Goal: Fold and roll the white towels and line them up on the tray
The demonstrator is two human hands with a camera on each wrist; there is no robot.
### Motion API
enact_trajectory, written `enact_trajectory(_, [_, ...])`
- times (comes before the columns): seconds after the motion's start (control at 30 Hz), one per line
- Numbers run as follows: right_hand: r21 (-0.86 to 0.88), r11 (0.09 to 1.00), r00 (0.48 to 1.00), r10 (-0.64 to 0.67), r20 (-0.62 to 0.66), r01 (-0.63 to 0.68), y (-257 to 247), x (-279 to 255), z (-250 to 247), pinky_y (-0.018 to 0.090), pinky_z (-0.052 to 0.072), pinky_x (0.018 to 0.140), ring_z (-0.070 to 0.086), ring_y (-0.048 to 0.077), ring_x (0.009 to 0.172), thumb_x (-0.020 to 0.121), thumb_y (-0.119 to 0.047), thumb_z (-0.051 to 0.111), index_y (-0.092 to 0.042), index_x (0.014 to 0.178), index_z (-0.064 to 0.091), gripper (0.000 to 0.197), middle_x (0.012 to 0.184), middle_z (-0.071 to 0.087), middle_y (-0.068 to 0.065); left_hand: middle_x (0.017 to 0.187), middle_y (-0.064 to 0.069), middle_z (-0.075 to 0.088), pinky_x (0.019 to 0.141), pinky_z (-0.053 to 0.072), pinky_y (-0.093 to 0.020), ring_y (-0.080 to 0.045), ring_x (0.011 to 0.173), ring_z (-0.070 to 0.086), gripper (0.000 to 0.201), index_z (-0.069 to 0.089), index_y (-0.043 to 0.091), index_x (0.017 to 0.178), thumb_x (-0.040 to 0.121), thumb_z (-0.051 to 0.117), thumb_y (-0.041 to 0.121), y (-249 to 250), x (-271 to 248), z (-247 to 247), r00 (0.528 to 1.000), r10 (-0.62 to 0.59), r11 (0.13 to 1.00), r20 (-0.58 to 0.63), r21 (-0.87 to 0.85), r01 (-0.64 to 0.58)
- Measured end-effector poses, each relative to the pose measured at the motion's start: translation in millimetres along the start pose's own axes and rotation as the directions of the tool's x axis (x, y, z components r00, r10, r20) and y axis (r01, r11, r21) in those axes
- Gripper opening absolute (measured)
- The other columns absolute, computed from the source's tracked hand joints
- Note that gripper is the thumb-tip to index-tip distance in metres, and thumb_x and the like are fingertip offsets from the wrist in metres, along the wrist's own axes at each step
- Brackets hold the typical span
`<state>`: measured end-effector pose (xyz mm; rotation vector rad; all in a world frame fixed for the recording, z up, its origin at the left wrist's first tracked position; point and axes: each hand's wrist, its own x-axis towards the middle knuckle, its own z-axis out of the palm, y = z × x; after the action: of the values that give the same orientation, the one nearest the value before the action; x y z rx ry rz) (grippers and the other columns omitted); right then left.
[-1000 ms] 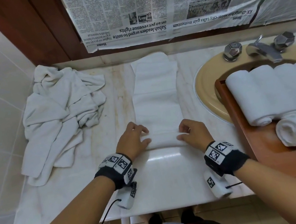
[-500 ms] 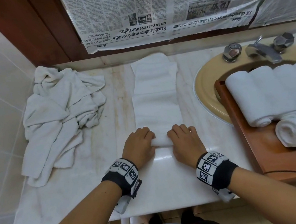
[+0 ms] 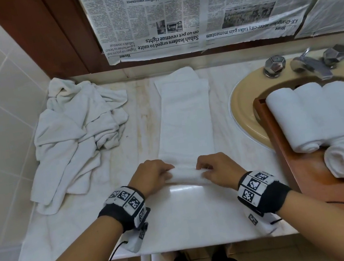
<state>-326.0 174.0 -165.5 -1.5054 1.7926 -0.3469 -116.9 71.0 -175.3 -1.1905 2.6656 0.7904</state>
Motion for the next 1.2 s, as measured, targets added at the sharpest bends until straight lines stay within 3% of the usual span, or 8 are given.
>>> enact_trajectory(0.2, [-0.171, 0.984, 0.986, 0.021, -0.167, -0.05, -5.3, 17.1, 16.4, 0.029, 0.039, 0.078, 0.043, 0.019, 0.098, 0.078, -0.002, 0.057, -0.013, 0.097, 0.066, 0.023, 0.095, 0.046, -0.003, 0.116, -0.005, 0.061, 0.087, 0.041, -0.028, -0.024, 0.109, 0.054, 0.028, 0.069, 0.017, 0.118, 0.092, 0.059, 0.015, 5.9, 11.2, 14.8, 0.991, -0.066, 0.997, -0.119, -0.044, 0.061])
enact_trajectory(0.4, [-0.484, 0.86, 0.939, -0.286, -0.193, 0.163, -14.9, 3.8, 36.0, 0.028, 0.032, 0.051, 0.049, 0.023, 0.064, 0.043, 0.001, 0.072, -0.015, 0.071, 0.056, 0.036, 0.073, 0.05, 0.0, 0.08, 0.001, 0.061, 0.053, 0.04, -0.027, -0.023, 0.065, 0.058, 0.033, 0.07, 0.016, 0.08, 0.056, 0.079, -0.005, 12.6, -3.1, 24.0, 0.915, 0.254, 0.965, -0.313, 0.145, -0.219])
enact_trajectory(0.47, [-0.509, 0.846, 0.94, -0.285, -0.186, 0.156, -12.7, 0.2, 42.4, 0.03, 0.035, 0.053, 0.049, 0.023, 0.067, 0.047, -0.012, 0.073, -0.016, 0.075, 0.055, 0.034, 0.077, 0.05, -0.001, 0.083, 0.001, 0.062, 0.054, 0.042, -0.028, -0.021, 0.068, 0.059, 0.015, 0.071, 0.015, 0.084, 0.07, 0.074, 0.012, 11.9, -8.6, 27.3, 0.901, 0.286, 0.957, -0.327, 0.142, -0.252])
enact_trajectory(0.57, [-0.581, 0.808, 0.946, -0.256, -0.197, 0.098, -12.3, -1.1, 45.1, 0.032, 0.036, 0.057, 0.048, 0.022, 0.07, 0.046, -0.02, 0.076, -0.017, 0.081, 0.053, 0.043, 0.081, 0.049, -0.001, 0.092, 0.002, 0.061, 0.058, 0.043, -0.028, -0.017, 0.077, 0.056, 0.032, 0.067, 0.016, 0.093, 0.072, 0.07, 0.04, 9.5, -13.3, 32.3, 0.927, 0.238, 0.97, -0.29, 0.119, -0.212])
enact_trajectory(0.7, [-0.601, 0.794, 0.941, -0.268, -0.208, 0.093, -12.6, 4.3, 42.7, 0.031, 0.037, 0.056, 0.048, 0.023, 0.063, 0.04, -0.005, 0.074, -0.014, 0.08, 0.054, 0.045, 0.075, 0.051, 0.002, 0.087, 0.001, 0.061, 0.056, 0.041, -0.029, -0.022, 0.071, 0.06, 0.045, 0.066, 0.014, 0.09, 0.048, 0.083, 0.011, 14.8, -8.8, 28.4, 0.939, 0.218, 0.968, -0.267, 0.183, -0.172])
enact_trajectory(0.9, [-0.282, 0.955, 0.989, -0.12, -0.089, 0.09, -5.5, 4.2, 7.8, 0.031, 0.041, 0.076, 0.055, 0.024, 0.09, 0.079, -0.005, 0.061, -0.011, 0.103, 0.062, 0.026, 0.097, 0.06, 0.005, 0.105, 0.004, 0.067, 0.078, 0.04, -0.025, -0.018, 0.093, 0.063, 0.033, 0.067, 0.021, 0.111, 0.08, 0.072, 0.031, 14.3, -3.5, 5.9, 0.983, 0.114, 0.993, -0.144, 0.037, -0.109])
enact_trajectory(1.03, [0.05, 0.99, 0.987, 0.139, -0.077, -0.135, -2.0, 6.4, -3.0, 0.031, 0.048, 0.079, 0.058, 0.023, 0.091, 0.079, -0.005, 0.062, -0.021, 0.082, 0.061, 0.017, 0.09, 0.062, 0.002, 0.113, 0.008, 0.069, 0.083, 0.038, -0.02, -0.012, 0.106, 0.06, 0.031, 0.069, 0.025, 0.116, 0.087, 0.067, 0.035, 17.9, -0.5, 5.7, 0.999, -0.046, 0.986, -0.03, -0.161, 0.041])
enact_trajectory(1.2, [-0.225, 0.945, 0.947, 0.171, -0.272, -0.236, -13.8, 14.6, 11.5, 0.034, 0.03, 0.086, 0.036, 0.02, 0.112, 0.083, -0.009, 0.056, -0.022, 0.102, 0.062, 0.024, 0.109, 0.042, -0.003, 0.098, 0.003, 0.054, 0.081, 0.036, -0.02, -0.014, 0.096, 0.053, 0.021, 0.07, 0.016, 0.105, 0.085, 0.071, 0.022, 19.6, 12.4, 17.8, 0.977, -0.118, 0.96, -0.177, -0.272, 0.066])
